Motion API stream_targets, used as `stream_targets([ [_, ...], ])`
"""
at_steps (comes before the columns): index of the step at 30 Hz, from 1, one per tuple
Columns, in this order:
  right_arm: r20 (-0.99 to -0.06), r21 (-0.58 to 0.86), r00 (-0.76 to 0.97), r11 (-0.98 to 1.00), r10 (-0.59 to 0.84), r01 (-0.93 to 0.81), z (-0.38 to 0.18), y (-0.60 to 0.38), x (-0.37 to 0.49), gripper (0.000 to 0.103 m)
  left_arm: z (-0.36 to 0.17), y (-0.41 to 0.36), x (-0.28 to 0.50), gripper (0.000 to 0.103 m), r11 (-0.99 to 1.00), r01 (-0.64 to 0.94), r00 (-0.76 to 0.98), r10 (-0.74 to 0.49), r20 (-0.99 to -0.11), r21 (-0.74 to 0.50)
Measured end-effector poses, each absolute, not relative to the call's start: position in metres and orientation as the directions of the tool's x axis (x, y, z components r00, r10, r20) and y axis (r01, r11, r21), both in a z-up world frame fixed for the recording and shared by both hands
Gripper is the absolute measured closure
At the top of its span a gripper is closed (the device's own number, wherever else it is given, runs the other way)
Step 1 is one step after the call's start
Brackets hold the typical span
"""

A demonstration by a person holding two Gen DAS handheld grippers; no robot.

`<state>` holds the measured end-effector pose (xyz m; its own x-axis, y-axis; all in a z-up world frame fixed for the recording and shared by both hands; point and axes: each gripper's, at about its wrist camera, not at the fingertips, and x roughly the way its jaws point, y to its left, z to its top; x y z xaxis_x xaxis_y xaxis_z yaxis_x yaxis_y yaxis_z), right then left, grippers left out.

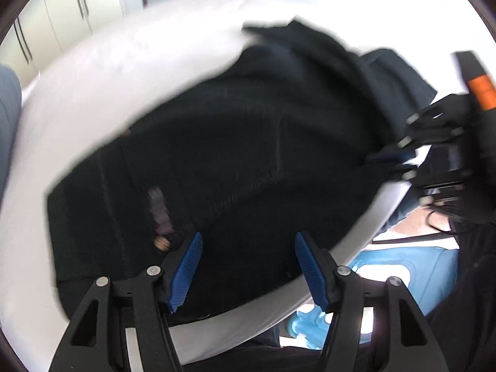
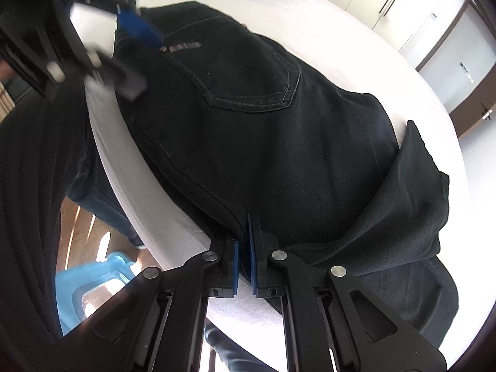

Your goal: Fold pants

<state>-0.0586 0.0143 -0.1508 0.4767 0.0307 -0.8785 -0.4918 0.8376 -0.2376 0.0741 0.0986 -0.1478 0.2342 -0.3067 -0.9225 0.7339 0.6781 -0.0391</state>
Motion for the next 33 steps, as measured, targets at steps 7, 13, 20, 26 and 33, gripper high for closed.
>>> stream_targets([
  [7, -0.756, 0.022, 0.595, 0.92, 0.271, -0.391, -0.099, -0.022, -0.072, 0.022, -0.15, 0.093, 0.074, 0.033, 0.704, 0.71, 0.264, -0.284, -0.922, -0.013],
  [13, -0.693, 0.098, 0.693, 0.979, 0.196, -0.179, -0.061, -0.077, -0.072, 0.022, -0.097, 0.077, 0.083, 0.036, 0.741, 0.664, 0.334, -0.415, -0.846, -0.101],
  [20, -0.77, 0.11, 0.637, 0.991, 0.033, 0.081, -0.039, -0.156, 0.007, 0.022, -0.118, 0.036, 0.114, 0.035, 0.775, 0.567, 0.275, -0.497, -0.823, -0.278],
  [26, -0.823, 0.115, 0.568, 0.98, 0.002, 0.163, -0.045, -0.201, 0.118, 0.022, -0.145, 0.014, 0.134, 0.036, 0.797, 0.468, 0.231, -0.528, -0.817, -0.383],
  [33, -0.909, -0.002, 0.405, 0.975, -0.095, 0.224, -0.098, -0.197, 0.223, 0.022, -0.164, 0.005, 0.125, 0.036, 0.808, 0.488, 0.27, -0.498, -0.824, -0.329],
])
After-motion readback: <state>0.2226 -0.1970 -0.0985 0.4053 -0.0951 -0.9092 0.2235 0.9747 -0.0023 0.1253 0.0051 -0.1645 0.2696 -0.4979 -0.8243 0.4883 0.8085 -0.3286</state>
